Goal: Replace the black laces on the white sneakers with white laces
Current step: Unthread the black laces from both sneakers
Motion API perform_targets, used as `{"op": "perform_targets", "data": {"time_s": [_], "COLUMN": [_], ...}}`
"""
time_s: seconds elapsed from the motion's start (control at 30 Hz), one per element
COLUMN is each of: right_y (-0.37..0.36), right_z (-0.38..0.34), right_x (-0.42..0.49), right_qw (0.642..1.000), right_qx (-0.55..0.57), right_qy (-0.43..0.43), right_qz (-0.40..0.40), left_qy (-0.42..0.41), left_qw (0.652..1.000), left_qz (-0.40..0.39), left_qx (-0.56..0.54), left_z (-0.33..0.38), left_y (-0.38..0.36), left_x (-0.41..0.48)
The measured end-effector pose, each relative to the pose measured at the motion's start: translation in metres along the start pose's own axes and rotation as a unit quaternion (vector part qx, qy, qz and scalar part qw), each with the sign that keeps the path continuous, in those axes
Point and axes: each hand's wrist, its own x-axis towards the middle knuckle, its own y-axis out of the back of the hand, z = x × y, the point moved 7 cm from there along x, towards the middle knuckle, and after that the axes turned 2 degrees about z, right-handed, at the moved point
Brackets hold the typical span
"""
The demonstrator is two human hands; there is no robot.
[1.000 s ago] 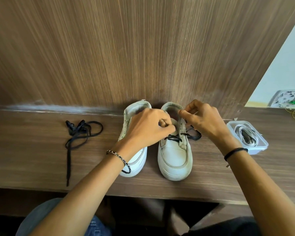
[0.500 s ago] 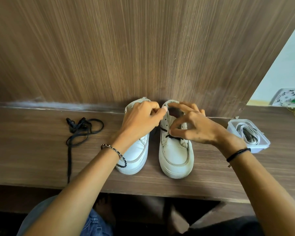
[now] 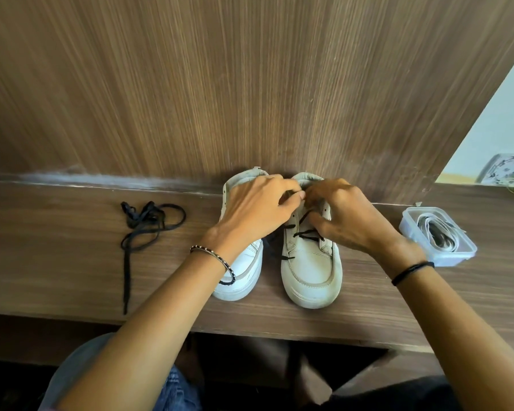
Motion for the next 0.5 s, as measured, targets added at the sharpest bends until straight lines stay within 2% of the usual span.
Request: {"op": "perform_targets", "data": {"time_s": [0.13,0.23,0.33,0.5], "right_y": [0.013,0.026,0.023,0.018], "right_z": [0.01,0.02,0.027,0.01], "right_x": [-0.003,-0.013,-0.017,-0.01], "right_qw": [0.983,0.924,0.85,0.844], "right_qx": [0.07,0.245,0.385,0.421], "right_qy": [-0.106,-0.211,-0.302,-0.305], "right_qz": [0.13,0.203,0.194,0.135], "left_qy": [-0.018,-0.021,-0.018,-0.005], "left_qw": [0.999,0.999,0.999,1.0], "left_qz": [0.039,0.043,0.028,0.005], "left_qx": [0.024,0.015,0.002,0.001], "left_z": [0.004,0.004,0.004,0.005], "left_y": [0.004,0.006,0.007,0.006], "left_x": [-0.003,-0.003,-0.002,-0.001]}}
